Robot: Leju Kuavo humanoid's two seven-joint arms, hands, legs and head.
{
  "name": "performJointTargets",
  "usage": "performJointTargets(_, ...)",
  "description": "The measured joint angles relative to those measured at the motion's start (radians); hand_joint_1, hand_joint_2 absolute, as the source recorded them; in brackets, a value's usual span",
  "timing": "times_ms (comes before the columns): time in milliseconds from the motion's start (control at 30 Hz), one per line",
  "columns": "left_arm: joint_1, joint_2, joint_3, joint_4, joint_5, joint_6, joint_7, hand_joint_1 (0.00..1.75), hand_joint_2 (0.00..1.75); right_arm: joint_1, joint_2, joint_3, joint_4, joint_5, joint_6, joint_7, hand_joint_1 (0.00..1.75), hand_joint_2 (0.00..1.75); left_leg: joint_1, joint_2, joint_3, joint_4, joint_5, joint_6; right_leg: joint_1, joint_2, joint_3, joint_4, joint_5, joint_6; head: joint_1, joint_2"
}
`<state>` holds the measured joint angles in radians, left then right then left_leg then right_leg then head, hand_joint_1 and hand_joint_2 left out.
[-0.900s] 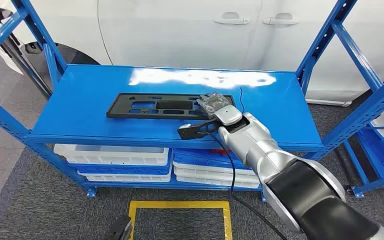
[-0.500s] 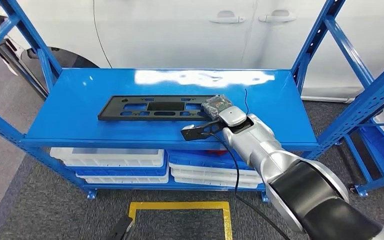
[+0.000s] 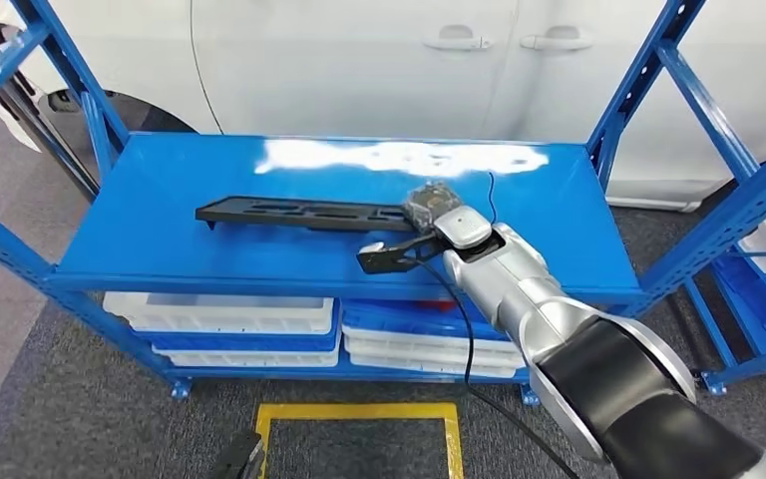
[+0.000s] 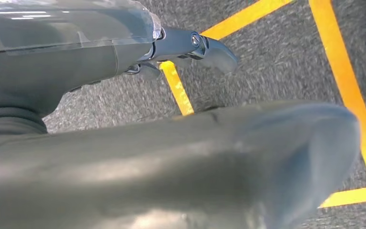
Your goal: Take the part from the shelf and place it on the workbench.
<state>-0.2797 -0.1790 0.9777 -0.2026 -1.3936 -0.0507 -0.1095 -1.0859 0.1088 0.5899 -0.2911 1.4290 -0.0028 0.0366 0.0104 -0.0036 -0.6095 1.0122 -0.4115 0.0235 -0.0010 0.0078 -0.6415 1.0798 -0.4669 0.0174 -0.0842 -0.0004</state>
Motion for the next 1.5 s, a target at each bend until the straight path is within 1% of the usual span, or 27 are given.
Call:
performJointTargets(67, -0.001, 0.0, 0.0, 0.0, 0.001, 0.0, 0.0, 0.0, 0.0, 0.003, 0.0, -0.014, 0.0, -0.032, -0.007, -0.031, 1.66, 1.75, -0.001, 0.001, -0.001, -0.001, 0.001, 0.004, -0.003, -0.001, -0.06, 0.13, -0.063, 0.006, 0.0, 0.0)
performJointTargets(100, -0.001, 0.0, 0.0, 0.0, 0.002, 0.0, 0.0, 0.0, 0.0, 0.005, 0.0, -0.024, 0.0, -0.056, -0.011, -0.053, 1.67, 1.75, -0.001, 0.001, -0.002, -0.001, 0.002, 0.004, -0.005, -0.002, -0.089, 0.19, -0.084, 0.009, 0.0, 0.0)
performJointTargets(133, 0.0, 0.0, 0.0, 0.0, 0.002, 0.0, -0.001, 0.0, 0.0, 0.007, 0.001, -0.038, -0.001, -0.09, -0.013, -0.082, 1.68, 1.75, -0.001, 0.0, -0.002, 0.0, 0.001, 0.004, -0.006, -0.002, -0.104, 0.22, -0.087, 0.01, 0.0, 0.0)
performJointTargets(167, 0.0, 0.0, 0.0, 0.0, 0.003, 0.0, -0.001, 0.0, 0.0, 0.007, 0.001, -0.057, -0.004, -0.13, -0.014, -0.118, 1.68, 1.75, -0.001, 0.0, -0.002, 0.001, 0.001, 0.004, -0.008, -0.002, -0.1, 0.21, -0.07, 0.01, 0.0, 0.0)
performJointTargets(200, 0.0, 0.0, 0.0, 0.0, 0.004, 0.0, -0.002, 0.0, 0.0, 0.007, 0.002, -0.08, -0.009, -0.171, -0.013, -0.155, 1.68, 1.75, 0.0, 0.0, -0.002, 0.003, 0.0, 0.003, -0.009, -0.002, -0.077, 0.16, -0.038, 0.01, 0.0, 0.0)
performJointTargets(267, -0.001, 0.0, 0.0, 0.0, 0.006, -0.001, -0.004, 0.0, 0.0, 0.006, 0.006, -0.131, -0.021, -0.237, -0.012, -0.219, 1.71, 1.75, -0.002, -0.001, -0.003, 0.006, -0.002, -0.003, -0.01, -0.004, -0.01, 0.019, 0.024, 0.006, 0.0, 0.0)
performJointTargets(333, -0.001, 0.0, 0.0, 0.0, 0.008, -0.002, -0.005, 0.0, 0.0, 0.005, 0.013, -0.17, -0.033, -0.282, -0.004, -0.267, 1.74, 1.75, -0.004, -0.001, -0.007, 0.008, -0.003, -0.012, -0.005, -0.004, 0.022, -0.054, 0.044, -0.002, 0.0, 0.0)
performJointTargets(433, 0.001, 0.0, 0.001, 0.0, 0.012, -0.001, -0.006, 0.0, 0.0, 0.007, 0.024, -0.24, -0.059, -0.427, 0.055, -0.403, 1.73, 1.75, -0.003, -0.001, -0.01, 0.007, -0.003, -0.028, -0.003, -0.005, 0.021, -0.062, 0.047, -0.018, 0.0, 0.0)
performJointTargets(467, 0.002, 0.001, 0.001, 0.0, 0.014, 0.001, -0.007, 0.0, 0.0, 0.005, 0.03, -0.273, -0.077, -0.495, 0.091, -0.456, 1.72, 1.75, -0.002, -0.002, -0.016, 0.02, -0.014, -0.033, -0.005, -0.005, 0.021, -0.065, 0.049, -0.025, 0.0, 0.0)
performJointTargets(533, 0.005, 0.001, 0.002, 0.0, 0.018, 0.007, -0.008, 0.0, 0.0, 0.002, 0.046, -0.334, -0.132, -0.643, 0.181, -0.532, 1.72, 1.75, 0.0, -0.002, -0.055, 0.108, -0.064, -0.04, -0.007, -0.005, 0.024, -0.07, 0.052, -0.037, 0.0, 0.0)
performJointTargets(600, 0.009, 0.001, 0.004, 0.0, 0.022, 0.013, -0.01, 0.0, 0.0, 0.005, 0.053, -0.378, -0.204, -0.792, 0.275, -0.564, 1.71, 1.75, 0.001, -0.002, -0.119, 0.244, -0.121, -0.044, -0.005, -0.005, 0.026, -0.07, 0.051, -0.042, 0.0, 0.0)
performJointTargets(633, 0.013, 0.001, 0.005, 0.0, 0.025, 0.016, -0.01, 0.0, 0.0, 0.011, 0.054, -0.391, -0.241, -0.86, 0.313, -0.571, 1.71, 1.75, 0.001, -0.002, -0.141, 0.288, -0.13, -0.045, -0.003, -0.006, 0.027, -0.069, 0.05, -0.043, 0.0, 0.0)
performJointTargets(667, 0.018, 0.001, 0.007, 0.0, 0.028, 0.02, -0.011, 0.0, 0.0, 0.021, 0.054, -0.401, -0.282, -0.923, 0.345, -0.574, 1.71, 1.75, 0.001, -0.002, -0.146, 0.294, -0.121, -0.044, -0.003, -0.006, 0.027, -0.069, 0.049, -0.043, 0.0, 0.0)
performJointTargets(700, 0.022, 0.002, 0.009, 0.0, 0.031, 0.024, -0.011, 0.0, 0.0, 0.035, 0.054, -0.406, -0.322, -0.976, 0.369, -0.576, 1.71, 1.75, 0.001, -0.001, -0.131, 0.261, -0.095, -0.043, -0.002, -0.005, 0.028, -0.067, 0.047, -0.042, 0.0, 0.0)
performJointTargets(767, 0.027, 0.003, 0.013, 0.0, 0.04, 0.031, -0.015, 0.0, 0.87, 0.071, 0.052, -0.408, -0.41, -1.076, 0.402, -0.578, 1.72, 1.75, 0.0, -0.002, -0.064, 0.123, -0.029, -0.036, -0.001, -0.003, 0.03, -0.063, 0.042, -0.038, 0.0, 0.0)
performJointTargets(833, 0.029, 0.003, 0.021, 0.0, 0.051, 0.034, -0.025, 0.0, 1.75, 0.12, 0.045, -0.405, -0.5, -1.157, 0.416, -0.577, 1.72, 1.75, -0.003, -0.003, -0.017, 0.027, -0.003, -0.029, 0.001, -0.001, 0.029, -0.06, 0.039, -0.03, 0.0, 0.0)
performJointTargets(933, 0.038, 0.004, 0.032, 0.0, 0.077, 0.04, -0.045, 0.0, 1.75, 0.229, 0.023, -0.384, -0.631, -1.258, 0.424, -0.586, 1.69, 1.75, -0.002, -0.004, -0.006, 0.007, -0.004, -0.016, 0.003, -0.001, 0.032, -0.065, 0.038, -0.015, 0.0, 0.0)
performJointTargets(1000, 0.045, 0.004, 0.038, 0.0, 0.102, 0.042, -0.065, 0.0, 1.75, 0.325, -0.001, -0.359, -0.717, -1.313, 0.428, -0.609, 1.67, 1.75, 0.003, -0.005, 0.001, -0.004, 0.0, -0.005, 0.003, -0.002, 0.022, -0.034, 0.012, -0.003, 0.0, 0.0)
performJointTargets(1100, 0.056, 0.006, 0.057, 0.0, 0.138, 0.041, -0.095, 0.0, 1.75, 0.475, -0.036, -0.319, -0.811, -1.375, 0.435, -0.658, 1.68, 1.75, 0.004, -0.005, 0.004, -0.008, 0.001, 0.005, -0.003, -0.002, -0.062, 0.141, -0.077, 0.009, 0.0, 0.0)
performJointTargets(1133, 0.062, 0.007, 0.066, 0.0, 0.148, 0.04, -0.106, 0.0, 1.75, 0.529, -0.046, -0.305, -0.838, -1.389, 0.436, -0.67, 1.67, 1.75, 0.003, -0.005, 0.004, -0.008, 0.0, 0.005, -0.005, -0.002, -0.088, 0.193, -0.093, 0.012, 0.0, 0.0)
performJointTargets(1167, 0.067, 0.008, 0.073, 0.0, 0.155, 0.04, -0.118, 0.0, 1.75, 0.584, -0.056, -0.288, -0.865, -1.399, 0.433, -0.678, 1.68, 1.75, 0.003, -0.005, 0.004, -0.008, -0.002, 0.006, -0.006, -0.002, -0.1, 0.212, -0.091, 0.013, 0.0, 0.0)
performJointTargets(1200, 0.073, 0.009, 0.08, 0.0, 0.159, 0.039, -0.129, 0.0, 1.75, 0.637, -0.063, -0.268, -0.892, -1.404, 0.423, -0.682, 1.68, 1.75, 0.003, -0.005, 0.004, -0.007, -0.003, 0.005, -0.008, -0.003, -0.09, 0.19, -0.07, 0.013, 0.0, 0.0)
performJointTargets(1267, 0.079, 0.011, 0.086, 0.0, 0.161, 0.032, -0.151, 0.0, 1.75, 0.724, -0.074, -0.224, -0.943, -1.403, 0.391, -0.682, 1.69, 1.75, 0.002, -0.005, 0.004, -0.003, -0.007, 0.0, -0.01, -0.004, -0.025, 0.055, -0.007, 0.009, 0.0, 0.0)
performJointTargets(1333, 0.08, 0.011, 0.091, 0.0, 0.165, 0.018, -0.171, 0.0, 1.75, 0.793, -0.082, -0.182, -0.992, -1.394, 0.362, -0.682, 1.69, 1.75, -0.001, -0.005, 0.003, 0.001, -0.012, -0.009, -0.006, -0.006, 0.027, -0.049, 0.028, 0.001, 0.0, 0.0)
performJointTargets(1400, 0.081, 0.012, 0.097, 0.0, 0.169, 0.008, -0.181, 0.0, 1.75, 0.843, -0.09, -0.152, -1.03, -1.386, 0.346, -0.682, 1.68, 1.75, -0.002, -0.004, 0.004, 0.002, -0.015, -0.019, 0.0, -0.004, 0.035, -0.064, 0.03, -0.01, 0.0, 0.0)
performJointTargets(1467, 0.082, 0.013, 0.1, 0.0, 0.172, 0.002, -0.188, 0.0, 1.75, 0.872, -0.097, -0.134, -1.059, -1.385, 0.342, -0.681, 1.68, 1.75, -0.002, -0.004, 0.004, 0.007, -0.022, -0.03, -0.004, -0.003, 0.038, -0.069, 0.033, -0.022, 0.0, 0.0)
performJointTargets(1500, 0.082, 0.013, 0.101, 0.0, 0.175, -0.002, -0.192, 0.0, 1.75, 0.881, -0.099, -0.127, -1.071, -1.387, 0.344, -0.68, 1.68, 1.75, -0.001, -0.003, -0.003, 0.027, -0.038, -0.034, -0.006, -0.003, 0.041, -0.073, 0.035, -0.029, 0.0, 0.0)
